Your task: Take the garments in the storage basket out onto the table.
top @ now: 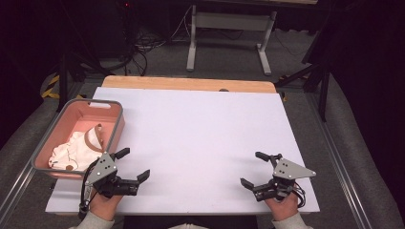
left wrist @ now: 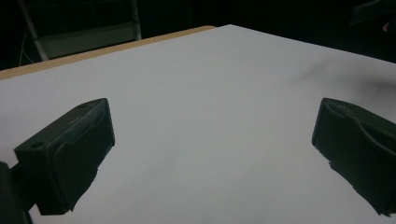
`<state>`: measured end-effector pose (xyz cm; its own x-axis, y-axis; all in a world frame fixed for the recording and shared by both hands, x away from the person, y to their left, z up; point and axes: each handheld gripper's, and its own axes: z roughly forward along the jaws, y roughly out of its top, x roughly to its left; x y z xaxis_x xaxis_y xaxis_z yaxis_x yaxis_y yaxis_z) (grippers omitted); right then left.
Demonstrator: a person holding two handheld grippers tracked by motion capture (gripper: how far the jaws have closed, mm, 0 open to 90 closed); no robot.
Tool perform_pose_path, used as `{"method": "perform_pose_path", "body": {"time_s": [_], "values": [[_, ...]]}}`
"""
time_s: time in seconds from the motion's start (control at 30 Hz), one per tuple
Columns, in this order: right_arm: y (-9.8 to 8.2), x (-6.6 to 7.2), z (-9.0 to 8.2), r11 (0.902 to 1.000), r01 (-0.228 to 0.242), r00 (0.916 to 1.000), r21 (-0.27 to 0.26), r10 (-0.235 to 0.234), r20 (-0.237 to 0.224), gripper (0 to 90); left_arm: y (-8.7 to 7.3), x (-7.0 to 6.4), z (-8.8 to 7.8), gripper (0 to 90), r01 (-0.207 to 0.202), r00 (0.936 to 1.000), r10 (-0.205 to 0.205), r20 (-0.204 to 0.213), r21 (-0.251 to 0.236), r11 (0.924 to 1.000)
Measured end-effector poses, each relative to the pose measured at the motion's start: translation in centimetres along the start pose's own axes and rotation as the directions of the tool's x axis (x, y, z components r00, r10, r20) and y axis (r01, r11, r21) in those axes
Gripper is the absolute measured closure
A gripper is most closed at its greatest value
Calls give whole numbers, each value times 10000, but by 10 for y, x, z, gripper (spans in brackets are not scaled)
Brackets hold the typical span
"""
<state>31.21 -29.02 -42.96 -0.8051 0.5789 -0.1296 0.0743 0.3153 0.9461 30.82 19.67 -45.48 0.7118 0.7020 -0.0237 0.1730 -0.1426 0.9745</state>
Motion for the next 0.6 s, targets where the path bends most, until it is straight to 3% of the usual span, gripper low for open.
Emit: {"method": "perform_pose_path", "body": {"time_s": [0.4, 0.6], "values": [[-1, 1, -1, 10000, -5, 9999, 68, 6, -114, 3, 4, 0, -2, 3, -39, 10000, 40, -59, 96, 9999], [-1, 1, -1, 10000, -42, 9999, 68, 42, -108, 3, 5, 2, -2, 23, -70, 10000, 73, -63, 399, 9992]]}}
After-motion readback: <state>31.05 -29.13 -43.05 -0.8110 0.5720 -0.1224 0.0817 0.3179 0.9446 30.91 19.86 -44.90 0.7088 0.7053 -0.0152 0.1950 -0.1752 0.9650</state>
